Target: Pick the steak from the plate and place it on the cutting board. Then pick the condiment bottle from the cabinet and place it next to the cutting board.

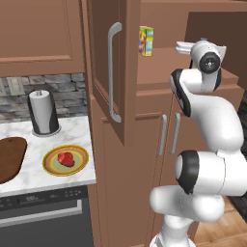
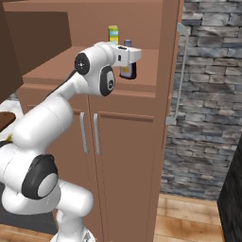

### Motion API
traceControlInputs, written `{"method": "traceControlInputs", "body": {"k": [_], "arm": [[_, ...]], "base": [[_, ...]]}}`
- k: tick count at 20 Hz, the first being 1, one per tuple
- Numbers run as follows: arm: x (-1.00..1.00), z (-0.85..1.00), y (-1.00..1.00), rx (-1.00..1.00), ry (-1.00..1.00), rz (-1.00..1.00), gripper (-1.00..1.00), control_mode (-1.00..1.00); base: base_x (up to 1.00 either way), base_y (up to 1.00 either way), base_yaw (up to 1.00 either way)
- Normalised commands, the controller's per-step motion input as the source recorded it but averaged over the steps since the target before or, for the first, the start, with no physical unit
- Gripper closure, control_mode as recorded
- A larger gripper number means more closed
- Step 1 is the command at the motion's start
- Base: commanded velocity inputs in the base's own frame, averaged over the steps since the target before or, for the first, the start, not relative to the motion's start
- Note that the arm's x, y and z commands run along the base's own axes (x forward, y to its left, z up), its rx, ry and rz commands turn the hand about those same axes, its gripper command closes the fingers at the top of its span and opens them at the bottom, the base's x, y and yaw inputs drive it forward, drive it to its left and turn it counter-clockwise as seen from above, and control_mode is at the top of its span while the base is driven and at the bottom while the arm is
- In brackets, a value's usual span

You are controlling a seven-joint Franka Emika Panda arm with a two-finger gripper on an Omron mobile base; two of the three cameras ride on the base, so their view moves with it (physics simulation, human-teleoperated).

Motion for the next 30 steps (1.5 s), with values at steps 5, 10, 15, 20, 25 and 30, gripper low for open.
{"method": "traceControlInputs", "body": {"k": [5,10,15,20,25,30], "arm": [[0.18,0.0,-0.07,0.0,0.0,0.0,-1.0,-1.0],[0.13,0.0,-0.03,0.0,0.0,0.0,-1.0,-1.0],[0.05,0.0,-0.01,0.0,0.0,0.0,-1.0,-1.0],[-0.15,0.07,0.0,0.0,0.0,0.0,-1.0,-1.0],[-0.42,0.1,0.0,0.0,-0.02,0.02,1.0,-1.0],[-0.33,0.02,0.0,0.0,-0.03,0.03,1.0,-1.0]], "base": [[0.0,0.0,0.0],[0.0,0.0,0.0],[0.0,0.0,0.0],[0.0,0.0,0.0],[0.0,0.0,0.0],[0.0,0.0,0.0]]}}
